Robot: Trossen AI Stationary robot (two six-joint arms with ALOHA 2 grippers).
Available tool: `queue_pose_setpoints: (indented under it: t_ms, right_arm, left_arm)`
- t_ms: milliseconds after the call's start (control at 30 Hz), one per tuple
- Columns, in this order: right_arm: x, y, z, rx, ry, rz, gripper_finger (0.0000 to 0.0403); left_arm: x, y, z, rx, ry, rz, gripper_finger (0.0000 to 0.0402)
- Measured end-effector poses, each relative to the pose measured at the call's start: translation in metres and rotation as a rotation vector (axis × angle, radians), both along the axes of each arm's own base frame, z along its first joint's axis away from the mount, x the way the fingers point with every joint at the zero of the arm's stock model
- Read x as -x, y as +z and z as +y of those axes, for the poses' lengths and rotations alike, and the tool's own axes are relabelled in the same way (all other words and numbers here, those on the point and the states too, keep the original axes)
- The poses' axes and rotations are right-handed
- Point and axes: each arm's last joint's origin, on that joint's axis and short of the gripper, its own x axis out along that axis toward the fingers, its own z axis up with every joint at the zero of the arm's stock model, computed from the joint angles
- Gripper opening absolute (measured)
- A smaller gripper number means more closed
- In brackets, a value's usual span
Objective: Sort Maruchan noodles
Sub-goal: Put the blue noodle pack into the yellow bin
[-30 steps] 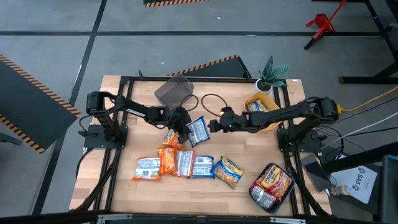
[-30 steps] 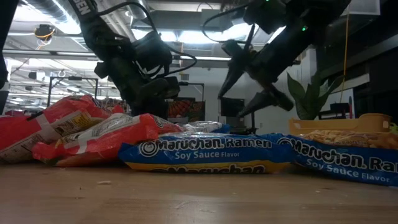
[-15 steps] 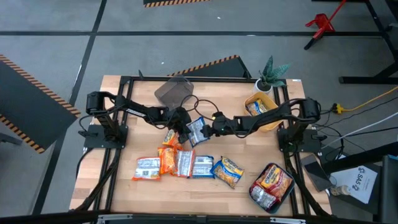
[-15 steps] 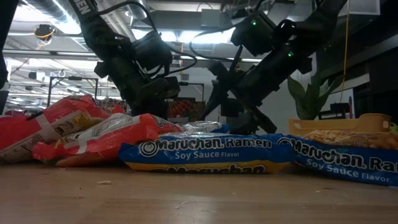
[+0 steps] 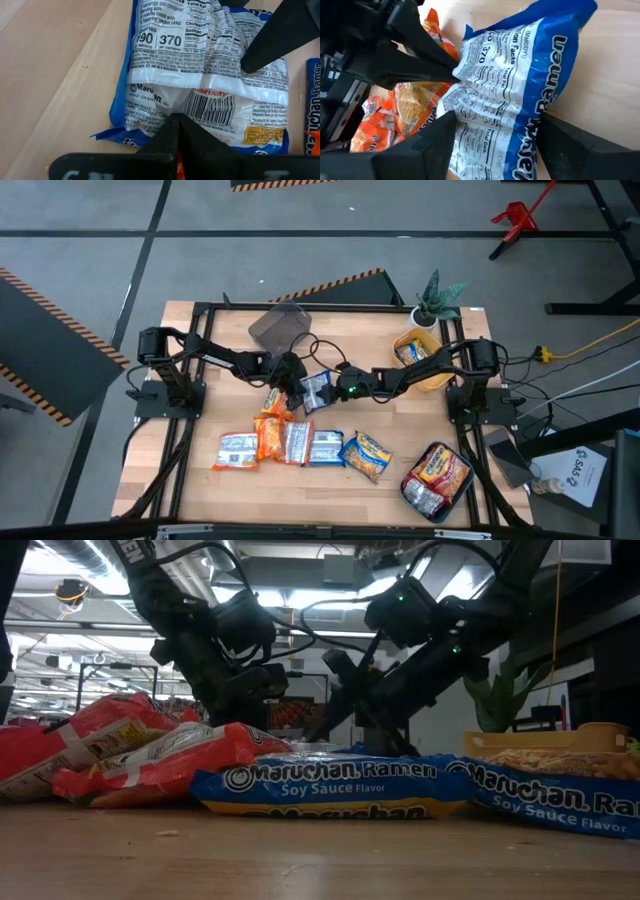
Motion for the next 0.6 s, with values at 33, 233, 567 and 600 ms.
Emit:
queue_pose_setpoints:
  t_ms: [33, 233, 567, 600]
  right_arm:
    - [0.0, 0.001, 0.0, -0.007, 0.006, -0.002, 0.0228]
    - [-0.001, 0.003, 0.001, -0.089, -0.01, -0.023, 0.0112]
    - [-0.002, 0.009, 0.002, -0.148, -0.044, -0.061, 0.0015]
    - [-0.001, 0.012, 0.002, -0.151, -0.046, -0.067, 0.0015]
  left_arm:
    - [0.0, 0.0, 0.0, 0.003, -0.002, -0.002, 0.0]
    - [0.002, 0.01, -0.001, 0.046, 0.008, -0.033, 0.0]
    - [0.011, 0.052, 0.002, 0.048, 0.053, -0.169, 0.0]
    - [0.012, 0.057, 0.003, 0.044, 0.055, -0.188, 0.0]
